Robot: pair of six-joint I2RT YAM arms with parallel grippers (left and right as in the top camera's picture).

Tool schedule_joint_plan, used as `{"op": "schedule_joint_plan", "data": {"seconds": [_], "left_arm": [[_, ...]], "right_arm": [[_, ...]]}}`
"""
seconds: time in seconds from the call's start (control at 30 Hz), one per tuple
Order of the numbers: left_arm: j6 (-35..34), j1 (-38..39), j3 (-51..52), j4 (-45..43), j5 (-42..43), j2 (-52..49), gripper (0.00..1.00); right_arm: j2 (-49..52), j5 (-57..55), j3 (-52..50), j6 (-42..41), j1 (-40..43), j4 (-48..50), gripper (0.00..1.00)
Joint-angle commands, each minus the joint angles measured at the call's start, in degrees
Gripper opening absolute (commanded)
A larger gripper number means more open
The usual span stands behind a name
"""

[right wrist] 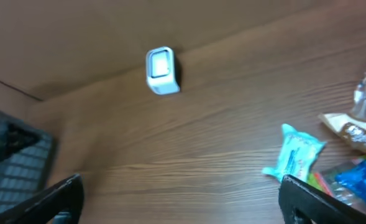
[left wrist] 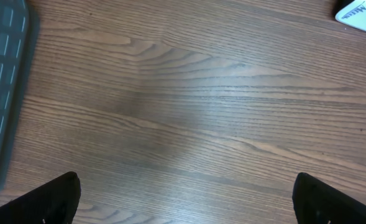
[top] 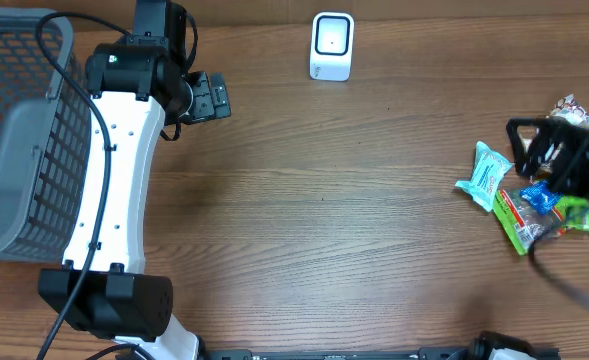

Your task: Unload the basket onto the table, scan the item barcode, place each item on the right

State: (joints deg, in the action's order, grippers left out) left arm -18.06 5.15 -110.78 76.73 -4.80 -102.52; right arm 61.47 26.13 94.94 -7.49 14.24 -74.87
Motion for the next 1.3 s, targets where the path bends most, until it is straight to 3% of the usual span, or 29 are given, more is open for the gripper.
{"op": "schedule_joint_plan", "data": {"seconds": [0.0, 0.27, 0.43, 0.57, 0.7, 0.93, 1.1, 1.27], "left_arm": [[-0.17, 0.13, -0.92, -0.09, -0.28, 0.52, 1.0], [-0.17, 0.13, -0.92, -0.09, -0.28, 0.52, 1.0], [-0.17, 0.11, -0.92, -0.09, -0.28, 0.52, 1.0], [-0.17, 0.13, -0.92, -0.09, -0.28, 0.52, 1.0], [-0.17, 0.13, -0.92, -0.09, -0.26, 0.52, 1.0], [-0.17, 0.13, -0.92, -0.09, -0.28, 0.52, 1.0], [-0.17, 0.13, -0.92, -0.09, -0.28, 0.52, 1.0], [-0.17, 0.13, -0.92, -0.09, -0.28, 0.52, 1.0]], "right_arm": [[-2.62, -0.09, 0.55, -8.79, -0.57, -2.25, 1.0], [-4.72, -0.81, 0.5, -8.68, -0.57, -6.8, 1.0], [-4.57, -9.18, -0.33, -7.5, -0.83, -8.55, 1.0], [-5.79, -19.26, -4.35, -7.48, -2.01, -3.26, 1.0], [-13.22, -28.17, -15.52, -7.04, -7.74, 10.86, 1.0], [-32.61, -31.65, -45.35, -7.1, -14.12, 37.83, 1.0], [-43.01, -31.71, -60.85, -7.13, -16.5, 46.73, 1.0], [-51.52, -38.62, -74.2, -7.13, -18.95, 52.94, 1.0]]}}
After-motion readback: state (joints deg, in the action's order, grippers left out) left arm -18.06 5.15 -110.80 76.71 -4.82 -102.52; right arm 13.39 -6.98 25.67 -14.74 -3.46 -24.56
